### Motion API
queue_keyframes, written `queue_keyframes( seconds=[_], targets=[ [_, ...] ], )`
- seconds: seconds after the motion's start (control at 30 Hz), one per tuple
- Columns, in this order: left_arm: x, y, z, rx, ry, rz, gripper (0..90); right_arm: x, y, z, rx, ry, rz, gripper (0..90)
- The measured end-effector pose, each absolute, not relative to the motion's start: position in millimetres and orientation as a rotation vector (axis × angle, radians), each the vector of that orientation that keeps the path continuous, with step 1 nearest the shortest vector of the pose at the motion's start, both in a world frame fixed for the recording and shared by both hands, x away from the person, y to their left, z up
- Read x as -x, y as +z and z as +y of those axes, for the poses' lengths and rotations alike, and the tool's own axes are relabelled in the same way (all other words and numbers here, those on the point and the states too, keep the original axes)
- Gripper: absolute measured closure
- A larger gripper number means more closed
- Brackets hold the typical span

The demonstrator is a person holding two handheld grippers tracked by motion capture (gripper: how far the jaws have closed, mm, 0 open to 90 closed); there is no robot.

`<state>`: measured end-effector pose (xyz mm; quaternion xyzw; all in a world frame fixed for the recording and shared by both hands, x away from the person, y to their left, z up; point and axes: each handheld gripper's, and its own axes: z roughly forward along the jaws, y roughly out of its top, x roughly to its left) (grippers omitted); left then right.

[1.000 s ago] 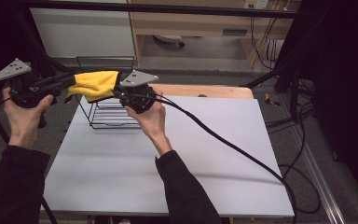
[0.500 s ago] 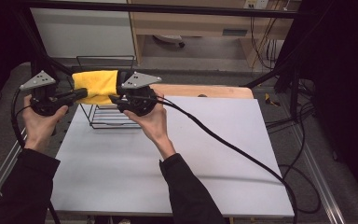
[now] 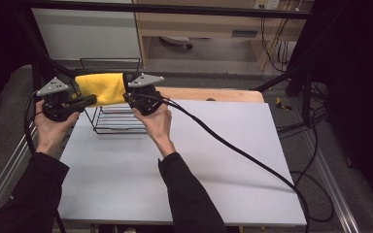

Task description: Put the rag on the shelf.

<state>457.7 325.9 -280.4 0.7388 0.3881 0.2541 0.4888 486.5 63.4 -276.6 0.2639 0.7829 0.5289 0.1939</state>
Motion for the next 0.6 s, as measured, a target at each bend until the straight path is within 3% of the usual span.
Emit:
queue_keyframes(
  seconds=[0.37, 0.6],
  targets=[
    [-459.2, -282.5, 327.4, -1.776, 0.606, 0.949, 84.7, -490.5, -283.9, 59.8, -0.743, 1.506, 2.199, 81.8],
    [-442.7, -282.2, 328.7, -1.804, 0.596, 0.951, 62.5, -475.7, -274.6, 42.3, -0.727, 1.548, 2.222, 65.6]
  ],
)
